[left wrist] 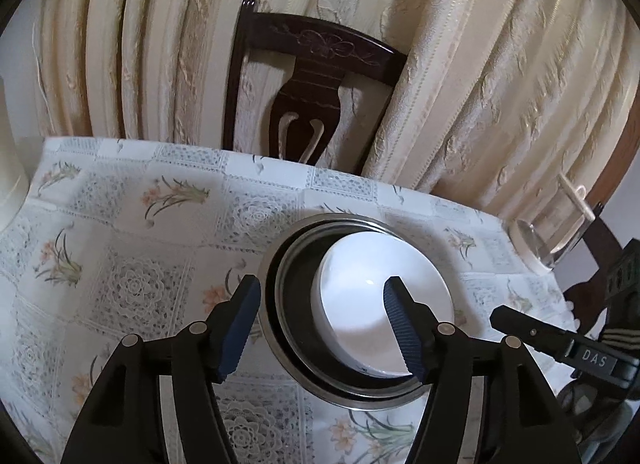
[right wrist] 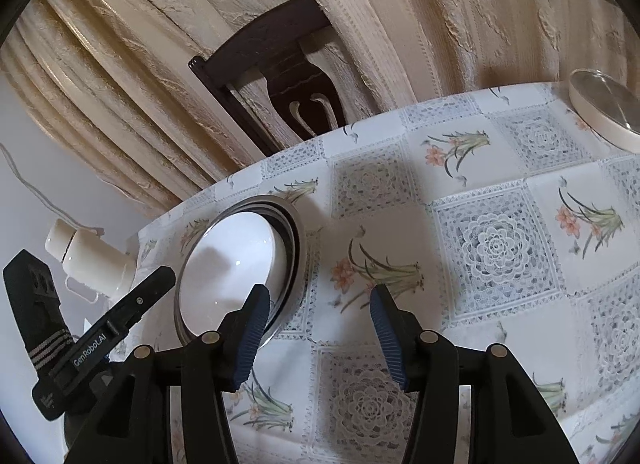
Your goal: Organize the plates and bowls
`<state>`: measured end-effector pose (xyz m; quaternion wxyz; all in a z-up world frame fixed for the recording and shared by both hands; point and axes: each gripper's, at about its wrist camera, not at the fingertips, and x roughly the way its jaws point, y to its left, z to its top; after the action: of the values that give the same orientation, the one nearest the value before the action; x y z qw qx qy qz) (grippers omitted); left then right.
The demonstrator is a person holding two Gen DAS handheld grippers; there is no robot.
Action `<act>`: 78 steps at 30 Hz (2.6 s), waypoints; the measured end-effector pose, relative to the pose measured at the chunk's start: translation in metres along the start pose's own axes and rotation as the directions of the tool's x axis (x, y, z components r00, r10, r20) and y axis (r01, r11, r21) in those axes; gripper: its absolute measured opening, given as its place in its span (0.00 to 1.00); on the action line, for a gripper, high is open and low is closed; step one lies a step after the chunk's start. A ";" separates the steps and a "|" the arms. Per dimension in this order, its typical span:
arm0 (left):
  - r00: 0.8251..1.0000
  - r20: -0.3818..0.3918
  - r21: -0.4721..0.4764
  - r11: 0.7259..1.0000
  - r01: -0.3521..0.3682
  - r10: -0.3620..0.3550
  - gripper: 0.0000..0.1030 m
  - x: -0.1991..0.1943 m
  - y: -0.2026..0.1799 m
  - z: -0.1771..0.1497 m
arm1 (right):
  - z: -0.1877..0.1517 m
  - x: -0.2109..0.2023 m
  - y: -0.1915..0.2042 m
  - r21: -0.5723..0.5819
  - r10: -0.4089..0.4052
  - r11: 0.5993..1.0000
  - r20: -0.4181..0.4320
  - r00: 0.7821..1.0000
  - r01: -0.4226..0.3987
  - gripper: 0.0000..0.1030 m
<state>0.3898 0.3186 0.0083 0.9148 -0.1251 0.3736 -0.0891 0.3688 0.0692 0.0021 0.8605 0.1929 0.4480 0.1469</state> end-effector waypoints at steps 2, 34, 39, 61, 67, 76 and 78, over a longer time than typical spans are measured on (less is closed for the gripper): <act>1.000 0.005 0.011 1.000 0.000 0.000 0.66 0.002 -0.002 -0.001 | 0.000 0.001 0.000 -0.001 0.000 1.000 0.000 1.000 0.000 0.54; 0.999 0.018 0.086 0.995 -0.051 0.050 0.75 0.035 0.003 -0.015 | -0.001 0.040 0.020 -0.036 0.006 0.999 -0.037 0.999 -0.008 0.59; 0.998 0.019 0.100 0.993 -0.062 0.061 0.75 0.037 0.002 -0.016 | -0.002 0.043 0.023 -0.038 0.008 0.999 -0.040 0.999 -0.009 0.59; 0.987 -0.092 -0.075 0.989 0.125 -0.132 0.57 0.058 0.028 -0.017 | -0.003 0.054 0.032 -0.073 -0.004 0.997 -0.060 0.998 -0.001 0.59; 0.986 -0.091 -0.076 0.989 0.130 -0.137 0.54 0.058 0.026 -0.018 | -0.003 0.056 0.031 -0.070 -0.011 0.998 -0.067 0.998 0.006 0.59; 0.993 -0.071 -0.101 0.991 0.083 -0.090 0.54 0.056 0.036 -0.015 | -0.003 0.061 0.034 -0.077 -0.012 0.997 -0.075 0.997 0.006 0.59; 0.993 -0.070 -0.114 0.990 0.081 -0.090 0.54 0.056 0.041 -0.015 | -0.003 0.063 0.033 -0.075 -0.015 0.997 -0.079 0.997 0.009 0.59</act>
<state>0.4218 0.3404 -0.0511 0.8870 -0.1881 0.4065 -0.1121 0.3987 0.1259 -0.0292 0.8495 0.1517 0.4773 0.1659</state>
